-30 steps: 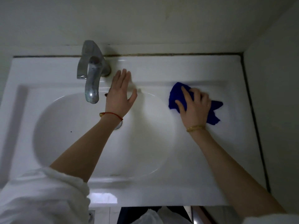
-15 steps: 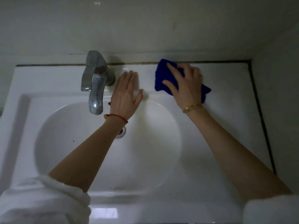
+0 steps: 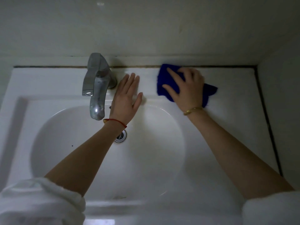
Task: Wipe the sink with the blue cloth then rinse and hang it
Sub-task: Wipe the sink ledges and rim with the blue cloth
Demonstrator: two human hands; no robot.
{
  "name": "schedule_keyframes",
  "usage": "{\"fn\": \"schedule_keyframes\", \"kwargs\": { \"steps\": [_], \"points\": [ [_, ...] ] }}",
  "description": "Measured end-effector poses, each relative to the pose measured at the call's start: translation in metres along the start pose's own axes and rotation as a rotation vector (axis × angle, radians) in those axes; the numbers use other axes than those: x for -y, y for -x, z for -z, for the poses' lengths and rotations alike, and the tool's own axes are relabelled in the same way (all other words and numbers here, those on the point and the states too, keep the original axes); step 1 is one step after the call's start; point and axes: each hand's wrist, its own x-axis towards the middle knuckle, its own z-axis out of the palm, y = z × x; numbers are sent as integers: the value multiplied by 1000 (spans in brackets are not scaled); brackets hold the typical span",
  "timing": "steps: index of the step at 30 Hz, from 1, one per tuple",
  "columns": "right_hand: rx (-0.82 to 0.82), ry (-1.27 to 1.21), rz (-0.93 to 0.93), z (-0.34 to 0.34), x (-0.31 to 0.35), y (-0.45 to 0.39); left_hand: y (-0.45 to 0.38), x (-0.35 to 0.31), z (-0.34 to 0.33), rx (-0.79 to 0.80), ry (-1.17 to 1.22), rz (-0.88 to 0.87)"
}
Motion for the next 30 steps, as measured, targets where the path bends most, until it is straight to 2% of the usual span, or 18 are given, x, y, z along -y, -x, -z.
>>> {"fn": "schedule_keyframes", "kwargs": {
  "steps": [3,6,9,12,16,19,21,24,27,30],
  "points": [
    [29,-24,108,-5,19,-7,0,1,1,13,-1,1],
    [-3,4,224,1,-8,-2,0,2,0,8,9,4],
    [-28,-78,151,6,-29,6,0,3,0,1,28,-4],
    [-44,-154,116,0,-15,0,-1,2,-1,-1,30,-1],
    [-33,-211,228,-11,24,-15,0,2,-1,9,19,-1],
    [2,-224,302,-4,6,-13,0,3,0,9,15,-11],
    [-16,-205,269,6,-24,-5,-1,4,1,-4,26,-19],
    [-65,-117,51,15,-58,7,-2,4,0,-13,41,-30],
    [-87,-81,-82,8,-35,4,-2,4,0,-14,43,-30],
    [-39,-111,2,-6,15,-8,-1,4,-1,-2,30,-24]
  ]
}}
